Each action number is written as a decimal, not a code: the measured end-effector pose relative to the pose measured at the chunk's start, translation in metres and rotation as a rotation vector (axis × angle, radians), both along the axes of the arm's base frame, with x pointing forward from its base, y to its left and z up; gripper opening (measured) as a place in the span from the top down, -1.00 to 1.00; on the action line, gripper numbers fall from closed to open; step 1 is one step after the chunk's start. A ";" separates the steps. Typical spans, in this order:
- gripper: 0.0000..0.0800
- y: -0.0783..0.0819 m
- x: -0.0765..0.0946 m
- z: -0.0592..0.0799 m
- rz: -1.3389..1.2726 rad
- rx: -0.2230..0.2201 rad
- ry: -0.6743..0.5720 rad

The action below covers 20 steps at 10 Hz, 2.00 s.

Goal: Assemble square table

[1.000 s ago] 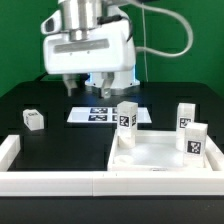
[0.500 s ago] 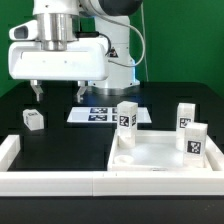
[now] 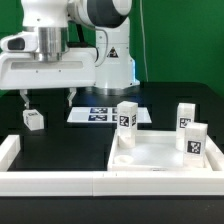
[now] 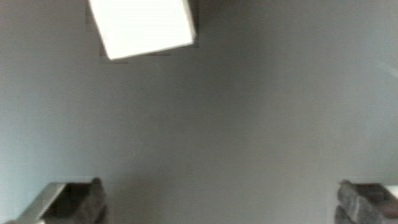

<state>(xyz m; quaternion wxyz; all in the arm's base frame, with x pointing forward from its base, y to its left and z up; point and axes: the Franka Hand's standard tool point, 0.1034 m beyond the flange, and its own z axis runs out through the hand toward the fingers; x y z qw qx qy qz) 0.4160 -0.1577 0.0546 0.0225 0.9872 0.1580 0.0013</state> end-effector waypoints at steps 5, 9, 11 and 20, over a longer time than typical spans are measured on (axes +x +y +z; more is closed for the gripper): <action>-0.62 -0.004 -0.016 -0.014 0.209 0.003 0.110; -0.62 -0.030 -0.009 -0.031 0.141 -0.118 0.229; -0.62 -0.020 -0.012 -0.039 0.112 -0.148 0.357; -0.62 -0.025 -0.043 -0.033 0.071 -0.246 0.883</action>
Offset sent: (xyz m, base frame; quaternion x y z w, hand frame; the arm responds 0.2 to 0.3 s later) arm 0.0000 0.0000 0.0000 0.0000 0.0000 -0.1296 0.9916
